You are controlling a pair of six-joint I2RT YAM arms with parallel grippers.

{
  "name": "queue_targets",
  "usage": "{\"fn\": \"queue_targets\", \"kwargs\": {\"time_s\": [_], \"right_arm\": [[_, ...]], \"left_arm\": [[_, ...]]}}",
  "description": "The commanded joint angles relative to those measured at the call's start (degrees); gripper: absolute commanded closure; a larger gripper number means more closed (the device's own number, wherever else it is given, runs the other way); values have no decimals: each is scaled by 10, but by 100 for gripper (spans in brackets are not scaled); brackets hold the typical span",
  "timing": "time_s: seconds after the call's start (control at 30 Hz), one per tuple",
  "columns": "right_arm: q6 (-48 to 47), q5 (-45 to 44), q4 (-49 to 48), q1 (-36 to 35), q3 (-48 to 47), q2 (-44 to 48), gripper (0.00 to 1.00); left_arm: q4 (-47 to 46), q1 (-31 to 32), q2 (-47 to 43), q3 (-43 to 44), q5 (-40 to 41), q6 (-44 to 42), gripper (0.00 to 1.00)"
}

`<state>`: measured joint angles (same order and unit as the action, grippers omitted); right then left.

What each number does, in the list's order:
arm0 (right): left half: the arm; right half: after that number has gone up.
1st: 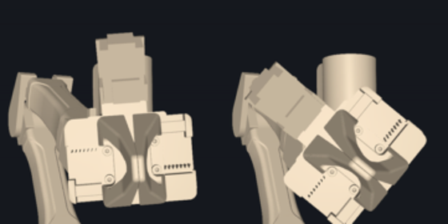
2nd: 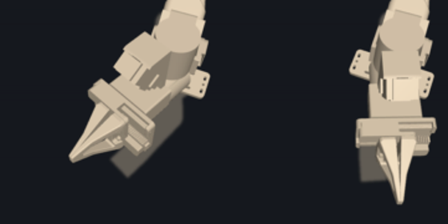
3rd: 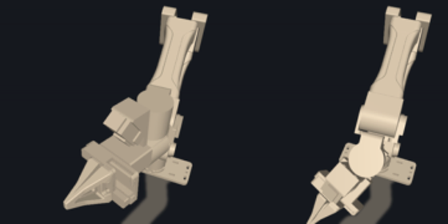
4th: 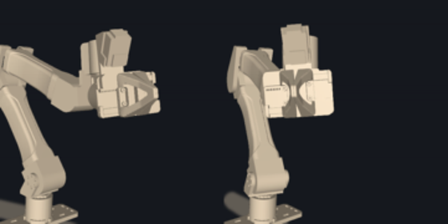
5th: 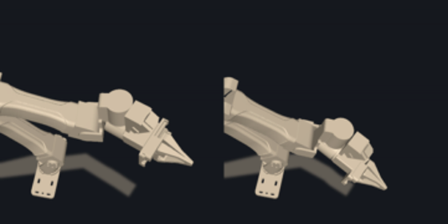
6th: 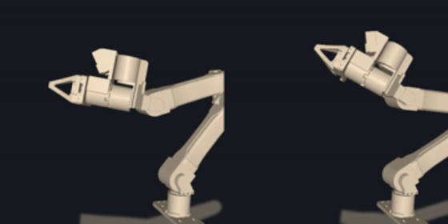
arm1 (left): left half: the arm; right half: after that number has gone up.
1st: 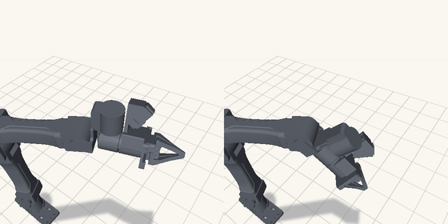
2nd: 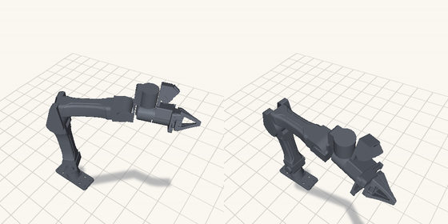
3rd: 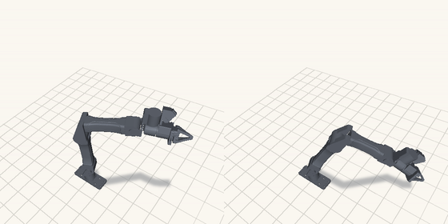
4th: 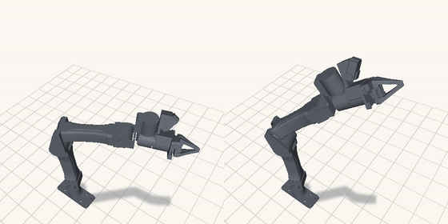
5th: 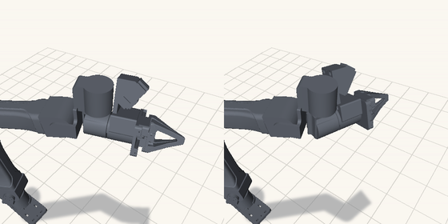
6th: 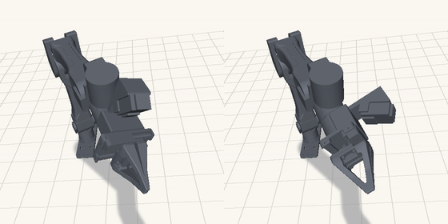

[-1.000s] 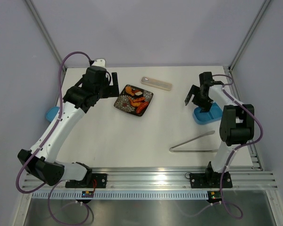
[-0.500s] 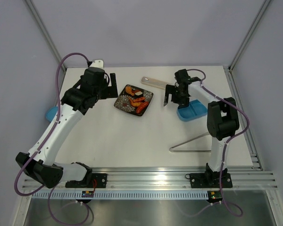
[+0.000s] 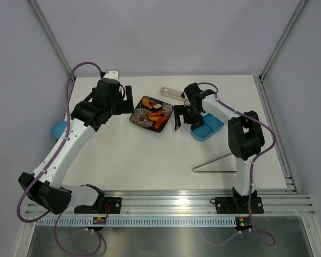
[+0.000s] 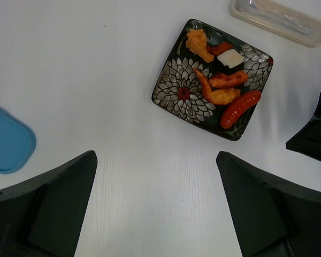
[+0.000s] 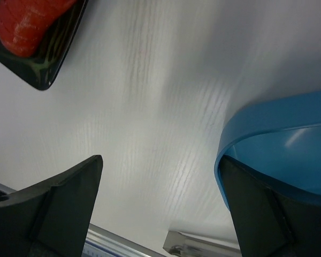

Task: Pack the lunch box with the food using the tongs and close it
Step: Move the packing box to the center of the board.

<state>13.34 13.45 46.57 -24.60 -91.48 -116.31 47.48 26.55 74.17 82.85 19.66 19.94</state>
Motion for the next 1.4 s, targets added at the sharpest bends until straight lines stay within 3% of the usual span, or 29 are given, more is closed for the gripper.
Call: {"fn": "queue_targets", "kwargs": {"time_s": [0.0,0.2,0.37,0.53,0.67,0.83,1.07,1.37], "right_arm": [[-46,39,53,-27,-27,-8,2],[-63,32,84,-44,-12,9,2],[8,-72,37,-37,26,97,1],[118,-183,-52,38,92,201,1],[199,-178,-74,122,181,262,0],[213,-204,-15,149,216,262,1],[257,-218,-24,148,299,307,1],[266,-245,-17,149,295,264,3]], "left_arm": [[-24,-2,-17,-1,-3,5,1],[-23,-2,-19,-3,-4,5,1],[-18,-3,-22,-3,1,5,1],[-17,-3,-25,-1,3,5,1],[-15,-3,-30,-3,10,4,1],[-17,-3,-32,-8,13,5,1],[-18,-3,-22,0,13,6,1],[-20,-3,-8,6,13,5,1]]}}
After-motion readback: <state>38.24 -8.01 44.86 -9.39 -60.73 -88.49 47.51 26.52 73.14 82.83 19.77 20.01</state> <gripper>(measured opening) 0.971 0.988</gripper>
